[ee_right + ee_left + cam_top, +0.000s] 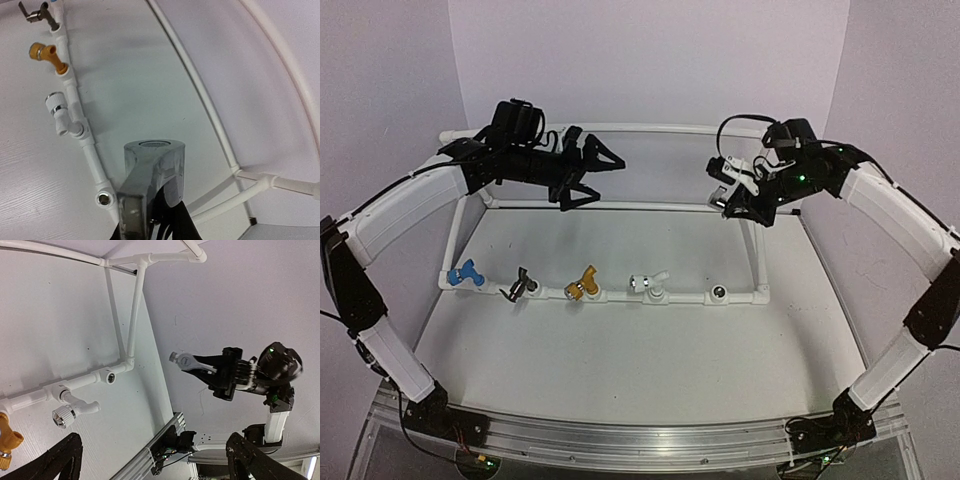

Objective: Install the water faucets

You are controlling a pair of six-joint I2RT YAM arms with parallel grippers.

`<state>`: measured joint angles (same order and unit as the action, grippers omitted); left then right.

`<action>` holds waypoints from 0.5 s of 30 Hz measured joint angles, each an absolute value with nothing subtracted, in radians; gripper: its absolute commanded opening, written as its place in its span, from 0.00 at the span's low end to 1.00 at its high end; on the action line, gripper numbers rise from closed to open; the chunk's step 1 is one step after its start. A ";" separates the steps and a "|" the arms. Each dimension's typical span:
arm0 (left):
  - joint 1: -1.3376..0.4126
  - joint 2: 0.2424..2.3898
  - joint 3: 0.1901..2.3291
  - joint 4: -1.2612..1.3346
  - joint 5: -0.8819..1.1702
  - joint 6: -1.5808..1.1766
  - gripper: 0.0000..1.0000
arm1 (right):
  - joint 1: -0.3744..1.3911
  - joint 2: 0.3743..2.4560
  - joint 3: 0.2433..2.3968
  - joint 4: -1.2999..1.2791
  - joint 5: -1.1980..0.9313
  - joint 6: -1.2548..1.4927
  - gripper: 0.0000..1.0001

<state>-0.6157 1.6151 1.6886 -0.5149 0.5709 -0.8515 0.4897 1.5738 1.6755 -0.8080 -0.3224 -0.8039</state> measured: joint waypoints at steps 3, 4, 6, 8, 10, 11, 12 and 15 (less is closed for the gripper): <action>-0.616 1.549 1.628 -0.507 0.487 -0.834 1.00 | 0.468 1.641 1.678 -0.905 -0.379 -0.887 0.00; -0.616 1.511 1.596 -0.509 0.452 -0.828 1.00 | 0.467 1.651 1.670 -0.925 -0.391 -0.923 0.00; -0.616 1.472 1.569 -0.507 0.415 -0.818 1.00 | 0.467 1.652 1.636 -0.953 -0.413 -1.010 0.00; -0.616 1.426 1.540 -0.505 0.372 -0.801 1.00 | 0.468 1.635 1.577 -0.959 -0.428 -1.117 0.00; -0.616 1.396 1.528 -0.506 0.342 -0.786 1.00 | 0.468 1.617 1.520 -0.968 -0.434 -1.211 0.00; -0.616 1.384 1.525 -0.505 0.328 -0.781 1.00 | 0.469 1.612 1.497 -0.971 -0.433 -1.256 0.00; -0.616 1.373 1.521 -0.504 0.316 -0.776 1.00 | 0.470 1.609 1.476 -0.972 -0.430 -1.301 0.00; -0.616 1.355 1.516 -0.505 0.293 -0.764 1.00 | 0.473 1.611 1.439 -0.974 -0.416 -1.402 0.00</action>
<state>-0.6159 1.3555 1.5158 -0.5048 0.2929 -0.7638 0.4726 1.6106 1.4387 -0.9738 -0.4157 -1.4017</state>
